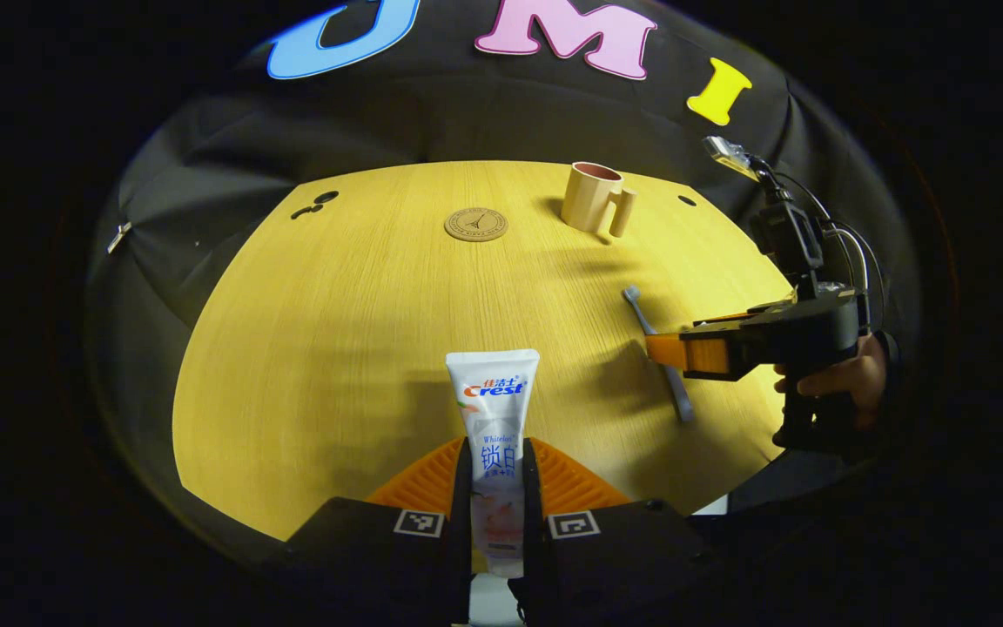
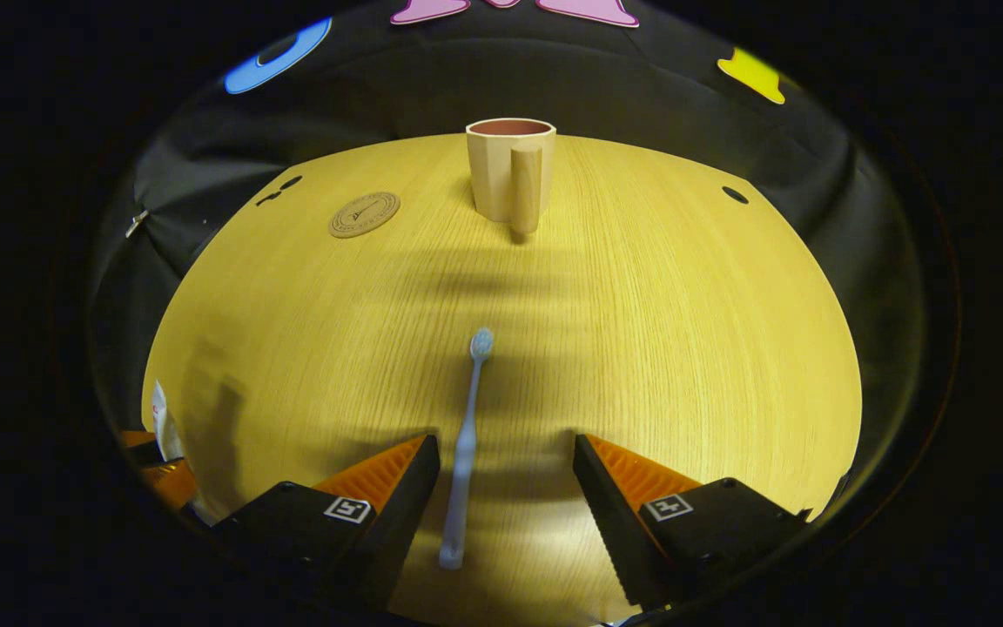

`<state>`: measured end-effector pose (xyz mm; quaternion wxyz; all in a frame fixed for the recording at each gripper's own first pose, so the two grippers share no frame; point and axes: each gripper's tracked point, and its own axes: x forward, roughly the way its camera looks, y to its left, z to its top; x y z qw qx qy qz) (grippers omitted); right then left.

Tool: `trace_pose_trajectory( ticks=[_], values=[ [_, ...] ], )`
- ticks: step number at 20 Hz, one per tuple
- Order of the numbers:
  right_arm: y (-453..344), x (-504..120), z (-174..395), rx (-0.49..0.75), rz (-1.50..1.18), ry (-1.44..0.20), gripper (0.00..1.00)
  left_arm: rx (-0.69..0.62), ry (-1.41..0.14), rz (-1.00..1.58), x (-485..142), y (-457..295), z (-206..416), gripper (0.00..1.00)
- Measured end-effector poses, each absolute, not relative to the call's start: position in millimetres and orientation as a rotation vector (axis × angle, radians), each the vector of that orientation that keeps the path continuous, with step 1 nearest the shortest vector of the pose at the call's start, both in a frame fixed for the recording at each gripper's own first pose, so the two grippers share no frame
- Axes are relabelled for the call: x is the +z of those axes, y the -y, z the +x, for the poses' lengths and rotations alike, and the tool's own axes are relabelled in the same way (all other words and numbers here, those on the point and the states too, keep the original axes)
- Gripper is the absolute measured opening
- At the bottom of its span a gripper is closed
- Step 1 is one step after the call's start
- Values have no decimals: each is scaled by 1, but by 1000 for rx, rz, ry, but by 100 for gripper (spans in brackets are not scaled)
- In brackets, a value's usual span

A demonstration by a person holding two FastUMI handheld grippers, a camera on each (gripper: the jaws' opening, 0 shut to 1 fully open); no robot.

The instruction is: Put the toothbrush and toothpaste on the desktop into the cup, then pick up the cup and place it on the coaster on the desktop.

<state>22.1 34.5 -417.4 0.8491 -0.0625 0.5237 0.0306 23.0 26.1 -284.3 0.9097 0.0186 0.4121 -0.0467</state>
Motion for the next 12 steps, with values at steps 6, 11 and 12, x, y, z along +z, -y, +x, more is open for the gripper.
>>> trace_pose_trajectory(
  ticks=[6, 11, 12],
  values=[
    [-49, -416, 21, 77, -142, -1117, 68, -128, -838, 34, -278, -27, 21, 29],
    [-52, -417, 22, 23, -108, -1136, 14, -168, -818, 33, -270, -23, 25, 29],
    [-52, -418, 24, 19, -104, -1135, 13, -174, -816, 31, -270, -22, 25, 29]
  ],
)
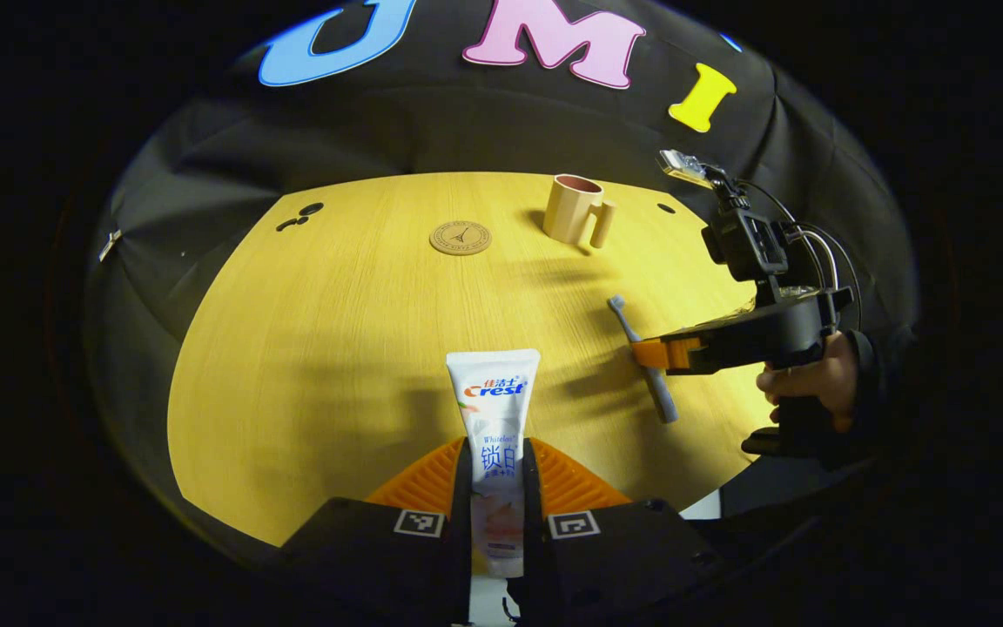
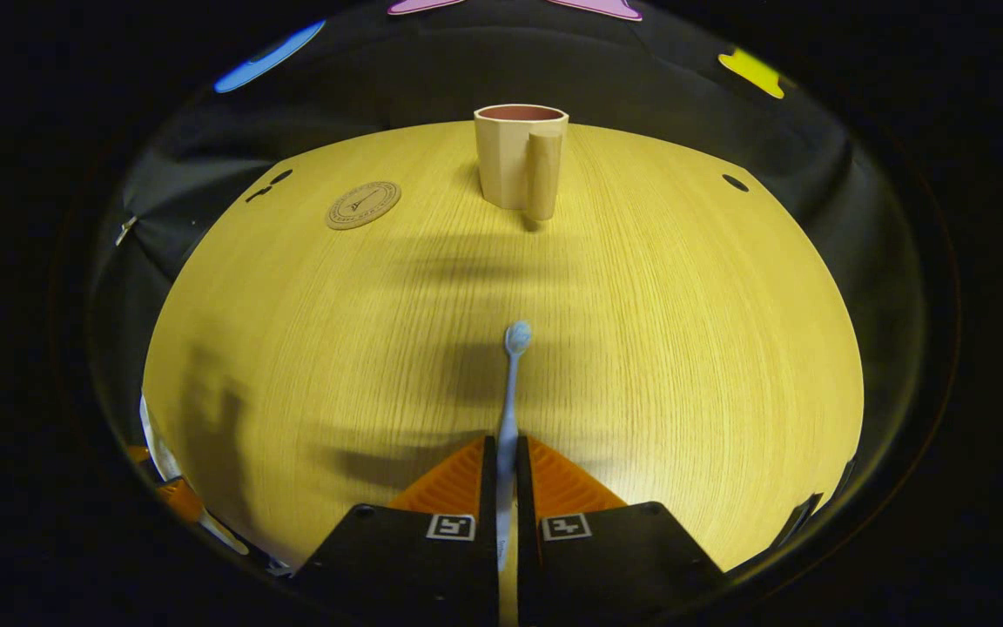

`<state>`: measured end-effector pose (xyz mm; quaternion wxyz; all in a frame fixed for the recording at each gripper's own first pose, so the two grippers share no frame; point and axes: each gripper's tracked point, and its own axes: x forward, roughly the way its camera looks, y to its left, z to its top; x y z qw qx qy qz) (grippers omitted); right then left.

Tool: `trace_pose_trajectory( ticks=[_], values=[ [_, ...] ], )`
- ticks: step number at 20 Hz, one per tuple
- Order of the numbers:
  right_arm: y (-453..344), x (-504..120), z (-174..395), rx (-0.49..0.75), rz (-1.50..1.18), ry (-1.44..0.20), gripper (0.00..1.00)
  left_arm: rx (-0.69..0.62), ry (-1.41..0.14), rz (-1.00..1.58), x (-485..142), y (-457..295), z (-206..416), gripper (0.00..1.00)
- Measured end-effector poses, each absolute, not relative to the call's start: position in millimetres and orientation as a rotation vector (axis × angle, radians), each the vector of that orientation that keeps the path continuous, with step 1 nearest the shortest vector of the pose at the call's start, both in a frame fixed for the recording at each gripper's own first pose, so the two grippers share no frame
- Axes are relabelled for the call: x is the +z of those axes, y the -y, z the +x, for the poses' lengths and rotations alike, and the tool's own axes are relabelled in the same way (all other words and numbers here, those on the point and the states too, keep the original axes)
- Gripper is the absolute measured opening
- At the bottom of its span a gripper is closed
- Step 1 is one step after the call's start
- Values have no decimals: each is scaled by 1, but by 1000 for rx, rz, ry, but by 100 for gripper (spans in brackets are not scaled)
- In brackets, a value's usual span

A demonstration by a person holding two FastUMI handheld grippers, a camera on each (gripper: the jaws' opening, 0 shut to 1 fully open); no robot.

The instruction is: Put the toothbrush and toothpaste on the desktop into the cup, then pick up the cup and place it on the coaster on the desktop.

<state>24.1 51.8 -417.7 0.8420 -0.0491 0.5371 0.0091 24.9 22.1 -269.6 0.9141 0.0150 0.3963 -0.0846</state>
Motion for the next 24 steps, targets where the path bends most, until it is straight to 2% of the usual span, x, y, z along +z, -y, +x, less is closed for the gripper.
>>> trace_pose_trajectory(
  ticks=[1, 5, 6, 7, 8, 10, 12, 13, 19, 24],
  values=[
    [-52, -417, 20, 16, -100, -1155, 9, -177, -812, 29, -269, -22, 26, 29],
    [-57, -415, 15, 73, -123, -1169, 5, -189, -811, 3, -269, -13, 32, 29],
    [-55, -417, 16, 85, -129, -1168, 0, -191, -814, 6, -269, -10, 35, 29],
    [-52, -415, 15, 95, -125, -1169, 5, -189, -808, 13, -266, -7, 41, 29],
    [-48, -413, 18, 96, -115, -1162, 5, -187, -799, 18, -262, -4, 48, 34],
    [-37, -404, 23, 98, -70, -1149, 5, -179, -772, 16, -249, 6, 68, 24],
    [-22, -390, 30, 99, -18, -1132, 5, -180, -735, 0, -229, 20, 91, 24],
    [-12, -383, 32, 103, -2, -1122, 5, -179, -711, -10, -217, 28, 104, 29],
    [32, -347, 55, 175, 48, -1062, 5, -184, -535, -44, -144, 77, 195, 29],
    [58, -327, 86, 196, 97, -1009, 5, -195, -417, -20, -111, 112, 269, 29]
  ],
)
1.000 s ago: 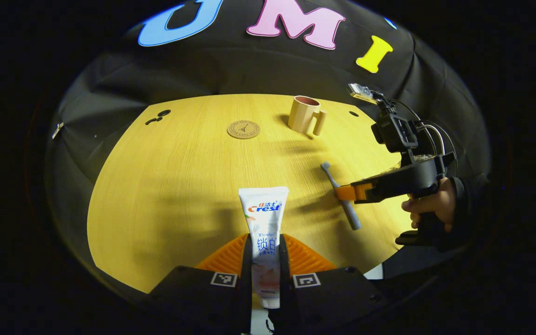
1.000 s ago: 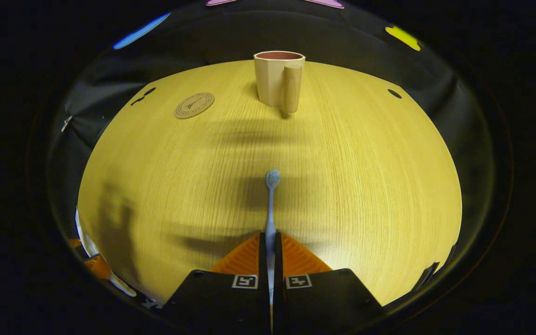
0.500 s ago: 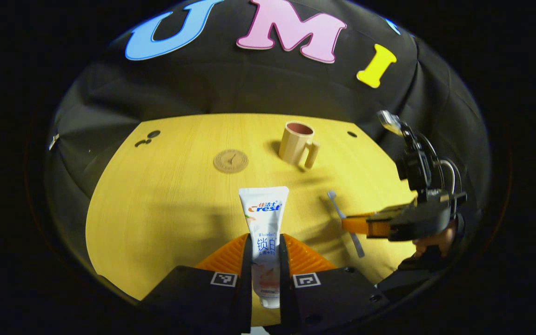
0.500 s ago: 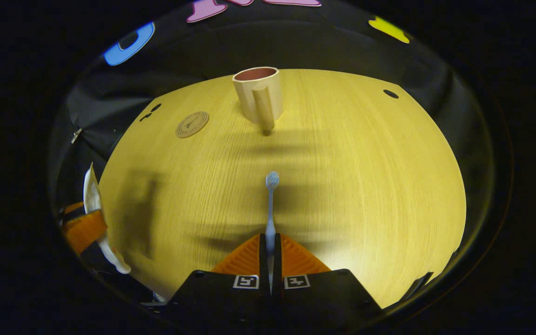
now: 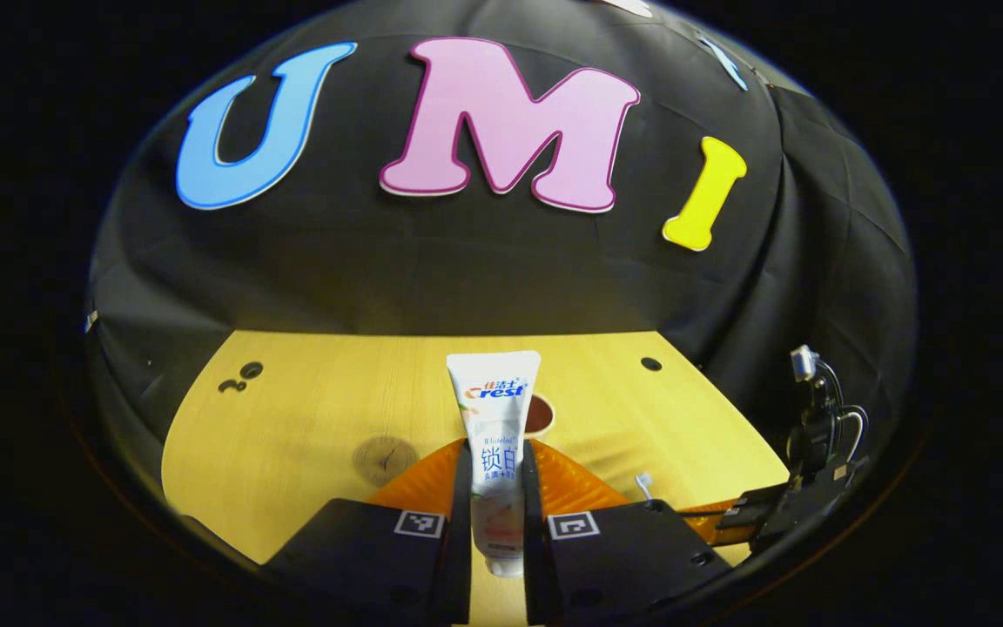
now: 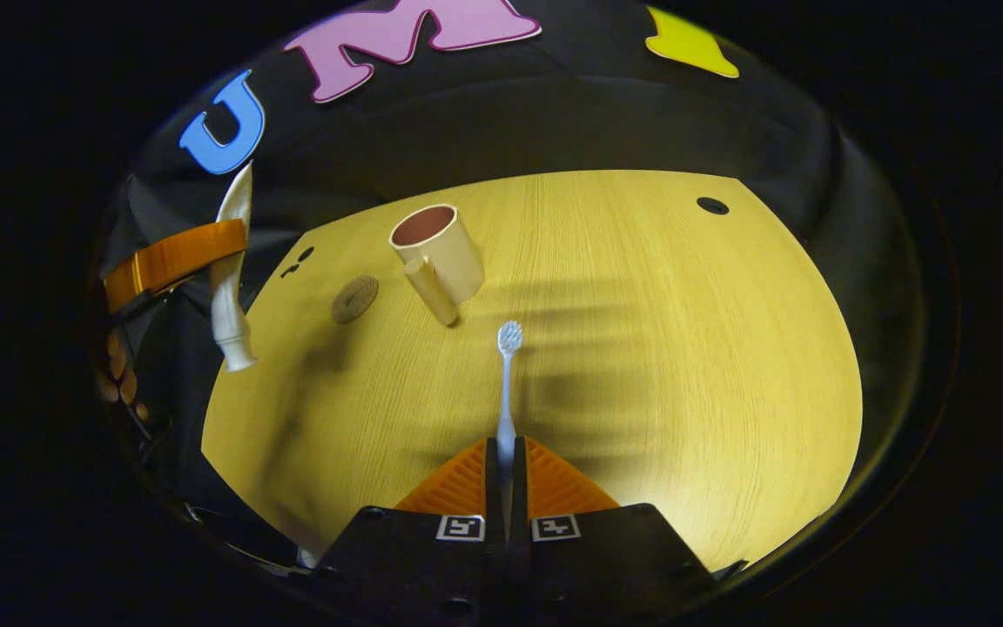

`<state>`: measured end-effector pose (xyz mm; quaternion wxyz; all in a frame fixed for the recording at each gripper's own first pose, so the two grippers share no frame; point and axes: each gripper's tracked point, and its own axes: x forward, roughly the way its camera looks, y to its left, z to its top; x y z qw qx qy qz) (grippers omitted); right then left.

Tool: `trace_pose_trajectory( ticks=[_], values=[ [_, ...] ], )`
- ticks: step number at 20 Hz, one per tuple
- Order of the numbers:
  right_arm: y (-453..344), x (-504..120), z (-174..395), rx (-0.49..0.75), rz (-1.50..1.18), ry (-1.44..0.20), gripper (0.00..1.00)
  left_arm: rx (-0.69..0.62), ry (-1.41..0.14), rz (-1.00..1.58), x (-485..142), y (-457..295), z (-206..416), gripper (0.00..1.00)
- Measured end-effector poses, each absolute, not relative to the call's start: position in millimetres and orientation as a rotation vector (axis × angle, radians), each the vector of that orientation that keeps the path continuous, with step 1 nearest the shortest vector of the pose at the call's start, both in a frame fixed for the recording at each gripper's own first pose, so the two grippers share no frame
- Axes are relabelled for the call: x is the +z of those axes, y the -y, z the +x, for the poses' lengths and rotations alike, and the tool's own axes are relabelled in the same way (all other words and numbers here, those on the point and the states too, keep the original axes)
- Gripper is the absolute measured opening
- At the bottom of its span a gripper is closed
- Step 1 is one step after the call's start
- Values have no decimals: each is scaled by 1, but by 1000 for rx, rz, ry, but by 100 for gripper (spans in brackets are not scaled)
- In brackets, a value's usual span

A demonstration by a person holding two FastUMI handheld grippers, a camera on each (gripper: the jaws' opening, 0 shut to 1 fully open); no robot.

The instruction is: Put the toothbrush and toothpaste on the desktop into the cup, then pick up the cup and place it on the coaster on the desktop.

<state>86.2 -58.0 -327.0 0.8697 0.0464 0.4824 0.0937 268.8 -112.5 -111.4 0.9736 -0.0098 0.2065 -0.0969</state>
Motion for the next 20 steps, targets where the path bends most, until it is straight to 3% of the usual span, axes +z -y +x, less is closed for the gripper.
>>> trace_pose_trajectory(
  ticks=[5, 6, 7, 9, 14, 15, 16, 20],
  values=[
    [70, -308, 110, 215, 123, -953, 5, -217, -299, -29, -91, 134, 333, 29],
    [72, -303, 114, 219, 123, -937, 5, -226, -269, -30, -85, 137, 345, 34],
    [75, -300, 119, 224, 118, -923, 5, -234, -247, -34, -83, 140, 356, 29],
    [78, -294, 128, 232, 109, -892, 5, -246, -213, -44, -83, 144, 379, 29],
    [81, -291, 145, 241, 145, -850, 5, -233, -128, -75, -98, 148, 425, 29],
    [82, -292, 148, 244, 136, -840, 5, -232, -124, -92, -105, 148, 430, 34],
    [84, -293, 150, 246, 125, -830, 5, -231, -125, -95, -112, 148, 437, 29],
    [79, -296, 160, 257, 109, -792, 5, -225, -125, 30, -148, 144, 446, 29]
  ],
)
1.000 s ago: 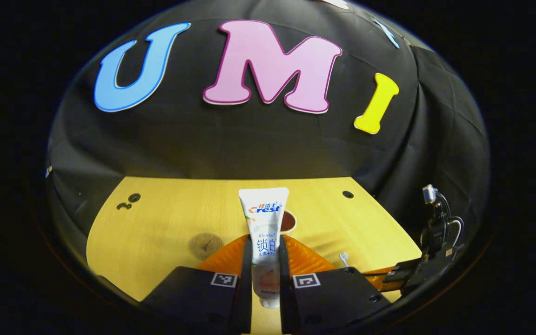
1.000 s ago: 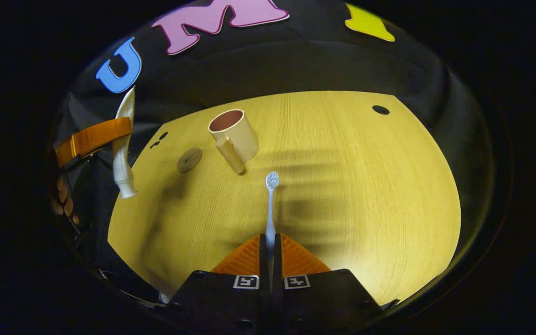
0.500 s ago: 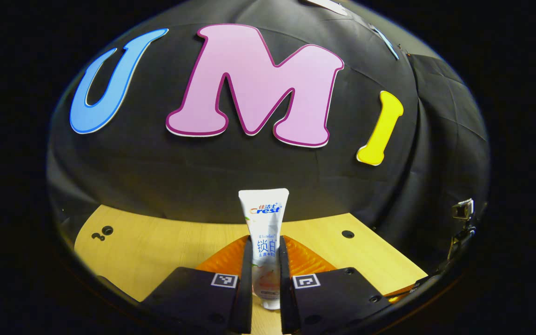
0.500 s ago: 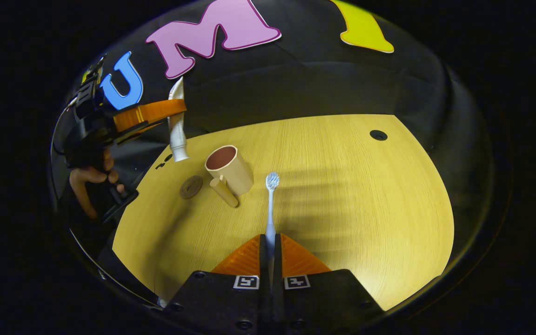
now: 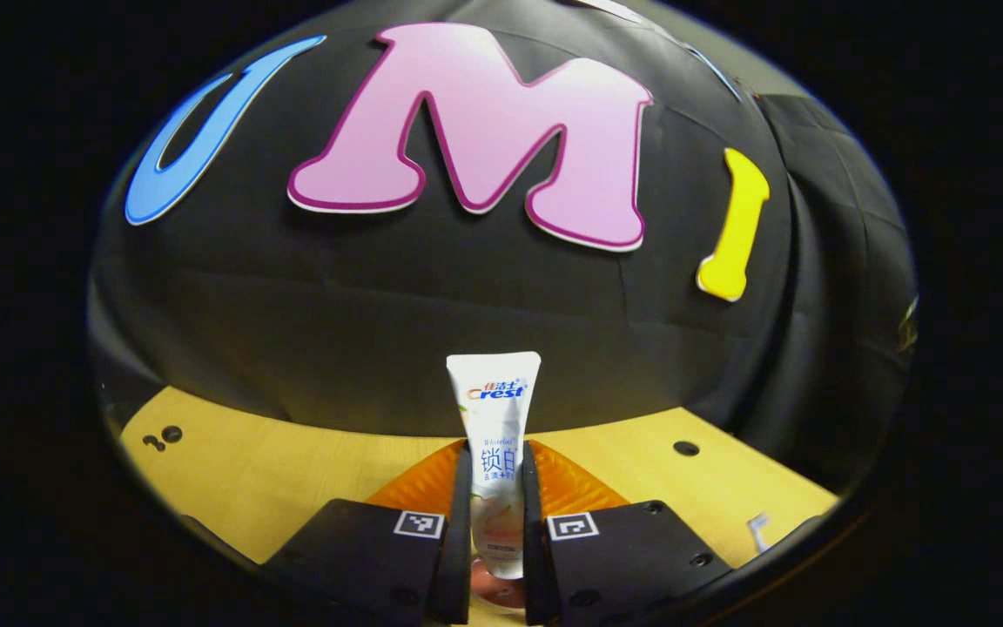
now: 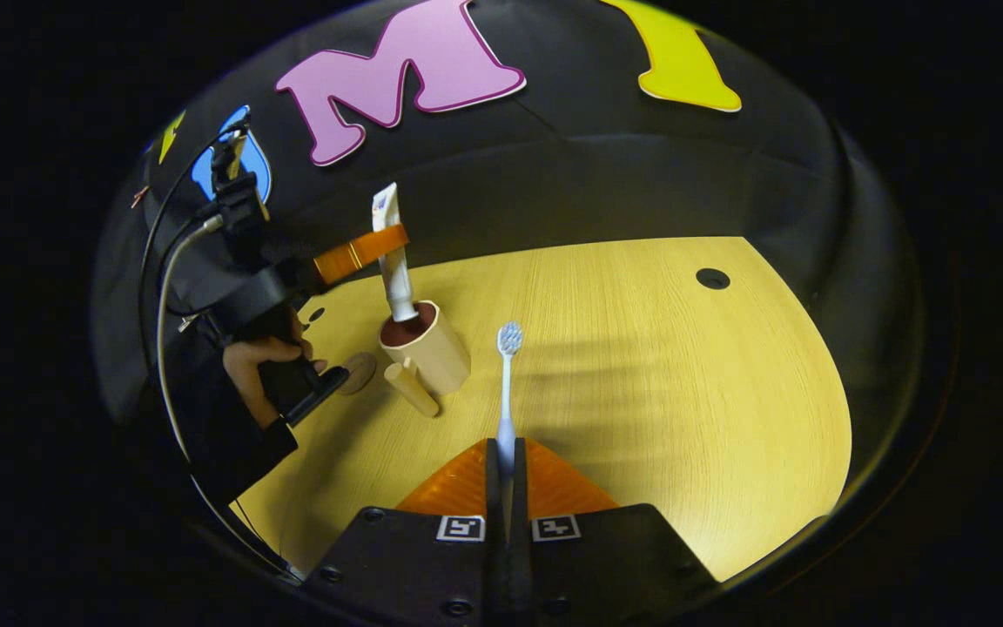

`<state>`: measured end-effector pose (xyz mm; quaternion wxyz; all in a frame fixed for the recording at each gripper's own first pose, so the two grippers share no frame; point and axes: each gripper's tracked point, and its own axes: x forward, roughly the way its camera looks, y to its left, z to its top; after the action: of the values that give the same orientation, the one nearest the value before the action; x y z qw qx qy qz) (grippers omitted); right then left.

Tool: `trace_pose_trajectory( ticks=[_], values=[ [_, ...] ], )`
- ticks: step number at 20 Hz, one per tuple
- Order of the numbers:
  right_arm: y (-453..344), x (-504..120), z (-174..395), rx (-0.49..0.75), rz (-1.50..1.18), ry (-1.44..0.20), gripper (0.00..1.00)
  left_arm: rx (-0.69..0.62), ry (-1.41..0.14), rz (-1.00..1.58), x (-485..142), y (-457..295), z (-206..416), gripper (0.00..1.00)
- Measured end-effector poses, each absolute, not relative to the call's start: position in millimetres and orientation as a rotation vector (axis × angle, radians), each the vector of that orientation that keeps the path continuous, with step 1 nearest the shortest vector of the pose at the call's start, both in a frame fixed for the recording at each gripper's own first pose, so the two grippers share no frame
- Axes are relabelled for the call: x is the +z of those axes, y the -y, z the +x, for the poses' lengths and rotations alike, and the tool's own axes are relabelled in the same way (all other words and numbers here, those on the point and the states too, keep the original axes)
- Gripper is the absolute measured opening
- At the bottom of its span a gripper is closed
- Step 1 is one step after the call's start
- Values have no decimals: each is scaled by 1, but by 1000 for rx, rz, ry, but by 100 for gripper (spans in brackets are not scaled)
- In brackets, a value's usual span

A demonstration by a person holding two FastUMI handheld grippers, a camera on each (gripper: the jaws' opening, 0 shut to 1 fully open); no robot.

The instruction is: Put the toothbrush and toothpaste on the desktop into the cup, then pick up the cup and place it on the coaster on the desktop.

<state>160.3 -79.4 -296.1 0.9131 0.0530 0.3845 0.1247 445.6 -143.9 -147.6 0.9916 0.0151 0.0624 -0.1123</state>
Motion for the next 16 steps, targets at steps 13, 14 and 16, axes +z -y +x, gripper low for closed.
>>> trace_pose_trajectory(
  ticks=[13, 14, 16],
  values=[
    [51, -277, 201, 297, 99, -603, 5, -193, -85, 24, -176, 138, 422, 54],
    [47, -272, 209, 300, 113, -580, 5, -190, -56, 5, -162, 136, 415, 59],
    [37, -258, 224, 315, 136, -524, 5, -181, 6, -34, -136, 128, 398, 80]
  ],
)
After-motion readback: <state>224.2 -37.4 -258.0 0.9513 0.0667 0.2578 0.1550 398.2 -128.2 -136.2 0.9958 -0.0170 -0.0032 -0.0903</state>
